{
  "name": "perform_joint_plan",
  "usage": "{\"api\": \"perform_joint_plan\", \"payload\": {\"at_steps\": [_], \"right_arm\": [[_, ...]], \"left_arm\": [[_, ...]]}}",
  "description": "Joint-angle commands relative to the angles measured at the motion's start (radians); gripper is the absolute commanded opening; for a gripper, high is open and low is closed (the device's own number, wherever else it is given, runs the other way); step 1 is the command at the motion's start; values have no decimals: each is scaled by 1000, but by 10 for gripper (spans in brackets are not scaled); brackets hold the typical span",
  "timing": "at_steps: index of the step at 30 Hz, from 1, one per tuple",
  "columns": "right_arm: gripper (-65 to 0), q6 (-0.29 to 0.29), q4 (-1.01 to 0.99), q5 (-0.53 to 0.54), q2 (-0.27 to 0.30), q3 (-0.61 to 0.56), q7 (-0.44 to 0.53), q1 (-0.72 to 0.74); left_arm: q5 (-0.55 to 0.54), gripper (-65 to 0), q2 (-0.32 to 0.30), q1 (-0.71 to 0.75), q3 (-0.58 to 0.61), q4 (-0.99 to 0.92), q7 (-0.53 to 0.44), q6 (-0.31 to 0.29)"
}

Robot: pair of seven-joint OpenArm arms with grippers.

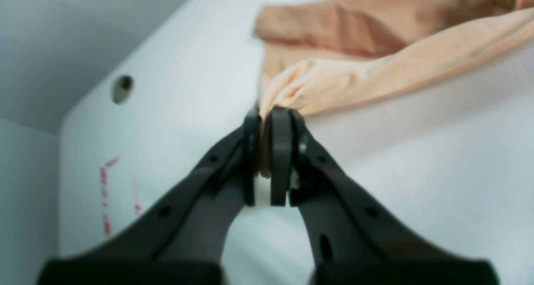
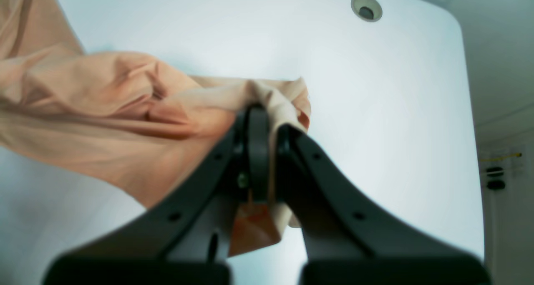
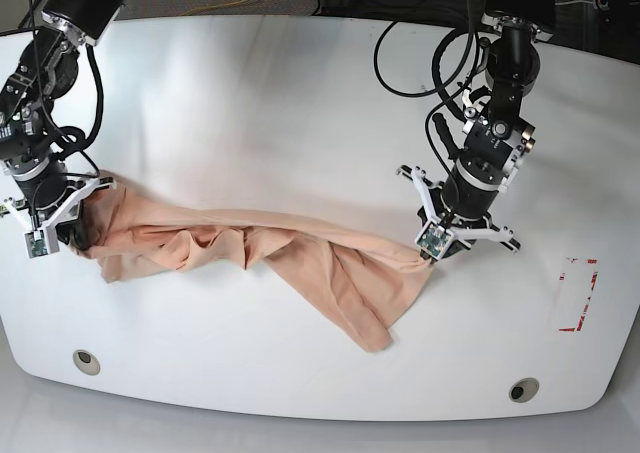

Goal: Layout the t-shirt on the table in an organized manner, then fold the t-shirt properly
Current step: 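Lift the shirt with both grippers and pull the grippers apart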

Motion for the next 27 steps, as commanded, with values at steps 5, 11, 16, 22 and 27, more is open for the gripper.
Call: {"api": "perform_joint_plan", "payload": {"at_steps": [5, 11, 16, 22, 27], "right_arm": [[-650, 1, 20, 19, 24, 5, 25, 73], [-650, 1, -3, 18, 25, -3, 13, 165], [-650, 5, -88, 18, 25, -3, -38, 302], [-650, 4, -256, 18, 38, -62, -44, 495], [-650, 2, -394, 18, 65, -158, -41, 670]], "left_arm": [[0, -624, -2, -132, -2, 23, -29, 10], [5, -624, -2, -275, -1, 17, -29, 10], [7, -623, -3, -400, -2, -5, -29, 10], [7, -623, -36, -537, -2, -33, -29, 10], [7, -620, -39, -661, -7, -49, -29, 10]]}}
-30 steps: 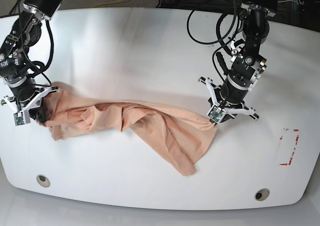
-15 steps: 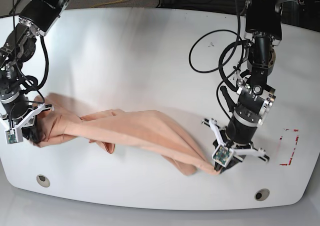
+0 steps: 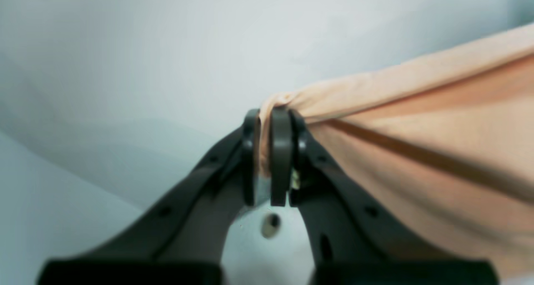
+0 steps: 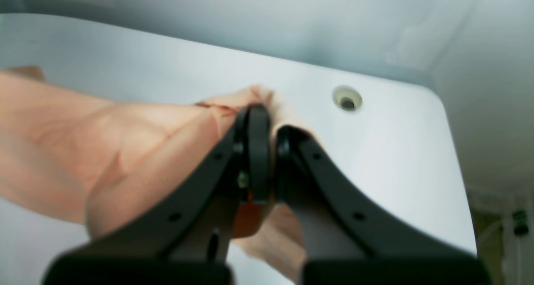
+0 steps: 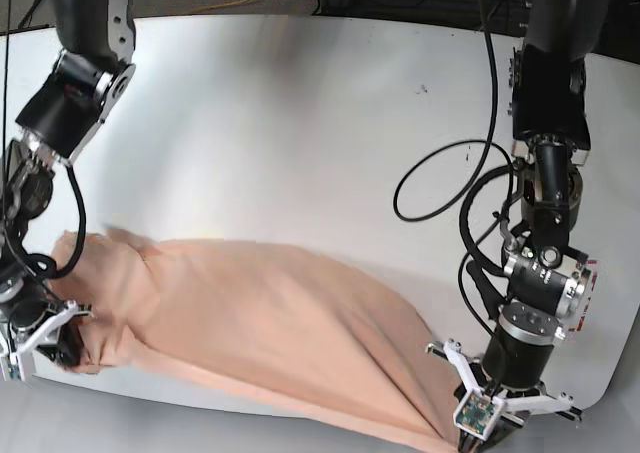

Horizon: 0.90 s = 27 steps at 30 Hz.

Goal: Layout the t-shirt on the table in an organized manner, then fold the t-shirt properly
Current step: 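Lift the shirt with both grippers and pull the grippers apart, then swing the held shirt up and lay it flat across the table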

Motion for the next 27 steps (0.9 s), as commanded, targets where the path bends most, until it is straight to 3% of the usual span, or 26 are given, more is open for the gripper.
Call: {"api": "perform_joint_plan", "payload": {"at_steps": [1, 6, 16, 27], "right_arm": [[-650, -2, -44, 16, 29, -31, 40, 119], [-650, -2, -163, 16, 41, -91, 40, 278], [-650, -4, -303, 16, 72, -229, 98, 484], [-650, -4, -289, 25, 116, -268, 55, 510]], "left_arm": [[5, -620, -10, -94, -8, 5, -33, 18], [0, -620, -60, -206, -4, -48, -33, 18], [-1, -620, -67, -396, -4, -168, -33, 18], [-3, -620, -60, -450, 15, -157, -17, 18]]}}
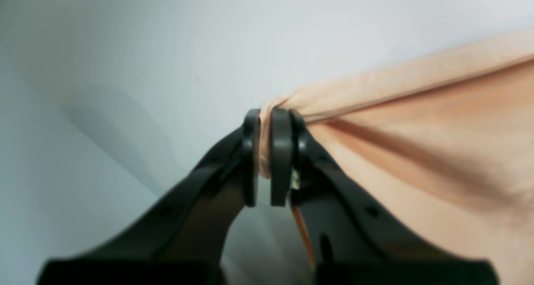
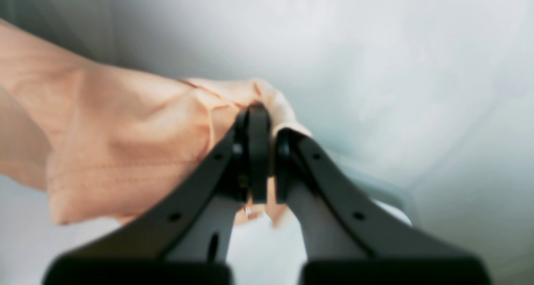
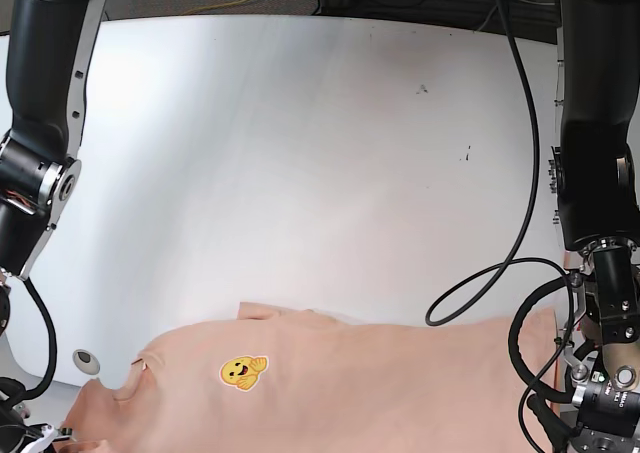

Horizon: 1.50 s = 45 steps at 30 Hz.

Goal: Layout the t-shirt on the table in an organized manner, then fold the t-shirt properly
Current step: 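Swing the held shirt up and lay it flat across the table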

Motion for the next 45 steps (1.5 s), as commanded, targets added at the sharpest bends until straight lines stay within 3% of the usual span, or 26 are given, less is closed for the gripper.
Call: {"api": "perform_joint_plan", "payload": {"at_steps": [1, 6, 13, 17, 25, 32, 45], "right_arm": [[-650, -7, 44, 2, 24, 13, -20, 32], [-650, -7, 170, 4, 35, 88, -107, -96], [-650, 1, 392, 4, 26, 218, -232, -361], [-650, 4, 501, 4, -19, 292, -242, -548], [-650, 4, 667, 4, -106, 392, -242, -884], [-650, 33, 717, 5, -174, 425, -242, -1053], [-650, 44, 751, 4, -204, 425, -256, -1274]], "left_arm": [[7, -620, -4, -27, 10, 60, 15, 17], [7, -620, -5, 82, 12, 180, 130, 15], [7, -620, -7, 327, 9, 295, 194, 15], [5, -620, -7, 485, -40, 301, 202, 12], [5, -623, 1, 766, -163, 306, 203, -144], [5, -623, 27, 967, -240, 307, 205, -232], [7, -624, 38, 1294, -299, 309, 205, -252]]}}
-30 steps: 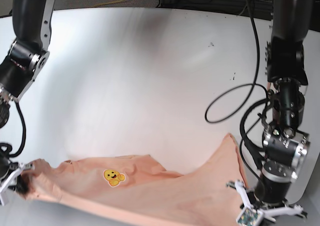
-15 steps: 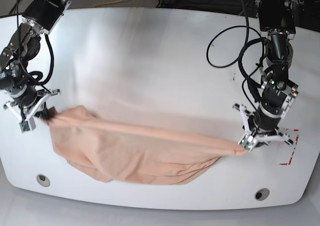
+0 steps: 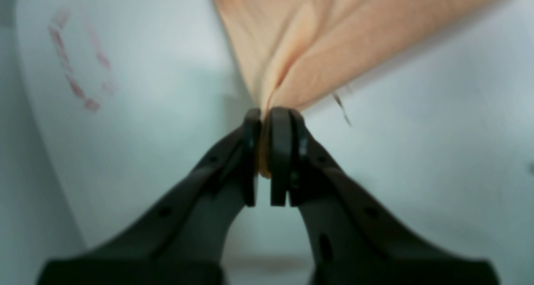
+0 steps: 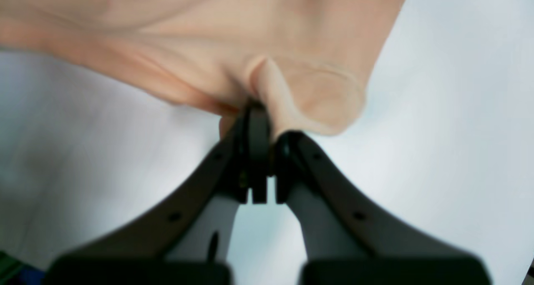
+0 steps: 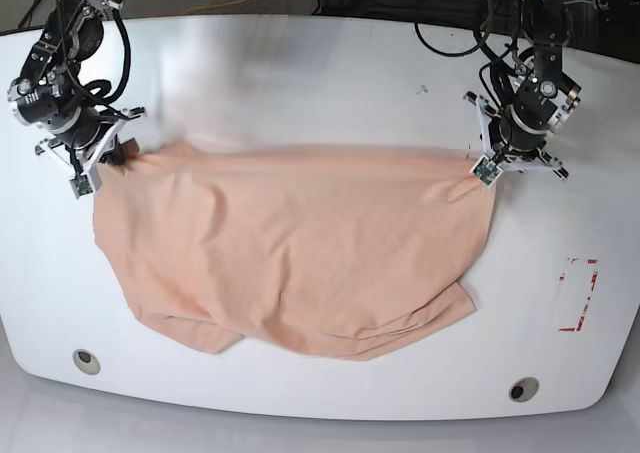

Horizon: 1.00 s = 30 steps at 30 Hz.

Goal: Layout the t-shirt on the table in an organized manner, then fold the t-shirt properly
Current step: 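Swing the held shirt up and lay it flat across the table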

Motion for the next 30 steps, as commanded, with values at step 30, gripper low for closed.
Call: {"api": "perform_joint_plan", "payload": {"at_steps": [30], "right_arm": [[-650, 1, 68, 216, 56, 51, -64, -368]], "left_arm": [[9, -624, 9, 244, -113, 23, -17, 7]]}}
